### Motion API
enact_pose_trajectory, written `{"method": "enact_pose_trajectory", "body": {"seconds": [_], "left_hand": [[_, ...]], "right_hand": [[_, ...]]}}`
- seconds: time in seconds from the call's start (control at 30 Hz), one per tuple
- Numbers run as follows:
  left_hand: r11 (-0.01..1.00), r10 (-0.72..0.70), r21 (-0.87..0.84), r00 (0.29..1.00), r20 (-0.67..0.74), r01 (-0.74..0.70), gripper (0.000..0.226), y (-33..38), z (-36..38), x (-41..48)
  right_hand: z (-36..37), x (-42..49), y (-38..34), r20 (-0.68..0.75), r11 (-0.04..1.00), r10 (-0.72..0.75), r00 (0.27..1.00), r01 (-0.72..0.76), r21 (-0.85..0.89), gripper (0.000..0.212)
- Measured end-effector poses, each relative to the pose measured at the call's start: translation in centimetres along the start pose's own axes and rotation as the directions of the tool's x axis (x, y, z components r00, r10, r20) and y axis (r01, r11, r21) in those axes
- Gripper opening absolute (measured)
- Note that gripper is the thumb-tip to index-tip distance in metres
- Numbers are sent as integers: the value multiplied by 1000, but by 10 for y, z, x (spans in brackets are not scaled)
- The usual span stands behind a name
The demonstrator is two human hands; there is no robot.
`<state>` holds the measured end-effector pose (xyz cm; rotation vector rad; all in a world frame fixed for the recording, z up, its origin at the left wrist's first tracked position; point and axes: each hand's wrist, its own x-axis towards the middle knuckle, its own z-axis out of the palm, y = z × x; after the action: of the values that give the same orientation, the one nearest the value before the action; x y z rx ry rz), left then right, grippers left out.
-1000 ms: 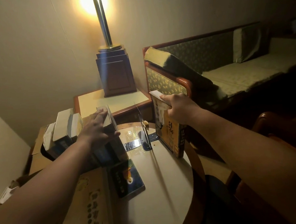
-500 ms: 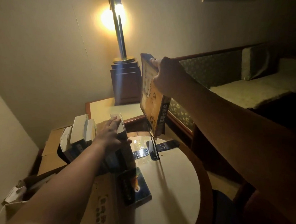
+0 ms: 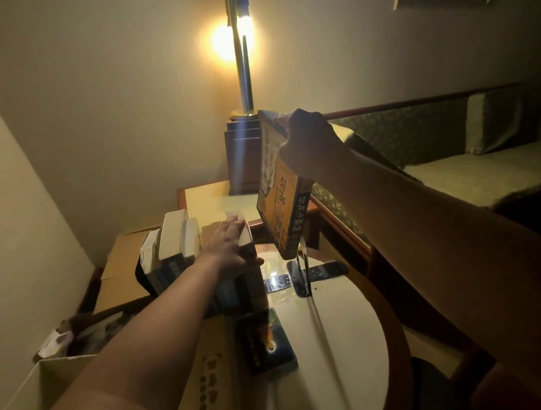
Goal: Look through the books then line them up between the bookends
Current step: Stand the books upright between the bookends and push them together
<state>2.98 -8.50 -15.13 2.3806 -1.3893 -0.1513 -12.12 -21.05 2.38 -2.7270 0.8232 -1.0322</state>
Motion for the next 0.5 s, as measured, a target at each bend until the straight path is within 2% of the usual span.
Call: {"method": "enact_pose_trajectory", "body": {"seconds": [0.13,0.2,0.37,0.5], "left_hand": [[1000,4,9,1000,-4,-4,104,0,0,0],[1000,3,-6,1000,-12,-3,107,-3,2,3],[1000,6,-3,1000,-7,-7,108,-10,7,8],[1000,11,3,1000,-9,-11,105,-12,9,10]], "right_hand": [[25,-18,8,28,1000,4,1000,-4,5,38],[39,-28,13,68,998,-7,998,4,57,43],[81,-43,19,193,983,75,978,-105,149,51],[107,-49,15,312,981,95,945,-142,132,36]]}}
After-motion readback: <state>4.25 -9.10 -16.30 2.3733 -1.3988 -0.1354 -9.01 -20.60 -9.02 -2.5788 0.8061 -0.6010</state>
